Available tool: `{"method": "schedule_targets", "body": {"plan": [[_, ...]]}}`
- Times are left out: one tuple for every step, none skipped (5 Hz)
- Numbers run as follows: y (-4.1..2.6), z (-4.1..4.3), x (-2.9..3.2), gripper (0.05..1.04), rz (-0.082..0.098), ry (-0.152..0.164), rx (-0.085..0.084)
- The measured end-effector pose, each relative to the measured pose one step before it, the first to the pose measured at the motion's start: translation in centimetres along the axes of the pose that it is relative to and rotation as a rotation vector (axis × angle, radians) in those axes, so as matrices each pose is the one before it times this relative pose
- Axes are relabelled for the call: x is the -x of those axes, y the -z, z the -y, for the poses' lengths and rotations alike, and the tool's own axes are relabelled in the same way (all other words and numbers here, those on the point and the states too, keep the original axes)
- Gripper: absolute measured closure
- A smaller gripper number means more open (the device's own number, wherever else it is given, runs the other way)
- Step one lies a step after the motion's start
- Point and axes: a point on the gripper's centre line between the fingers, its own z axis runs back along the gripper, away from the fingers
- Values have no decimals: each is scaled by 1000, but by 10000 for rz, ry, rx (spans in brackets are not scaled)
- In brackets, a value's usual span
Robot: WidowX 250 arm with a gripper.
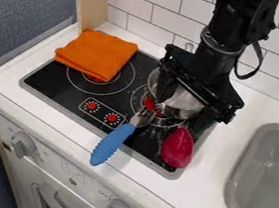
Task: Move the orange cloth to the bottom of the left burner
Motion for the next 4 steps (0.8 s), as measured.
{"method": "schedule_targets", "body": {"plan": [[748, 124, 145, 82, -266, 51, 10], [682, -4179, 96, 82, -196, -952, 190], [270, -5353, -12, 82, -60, -1226, 38], [943, -4969, -1174, 82, -60, -893, 12]]}}
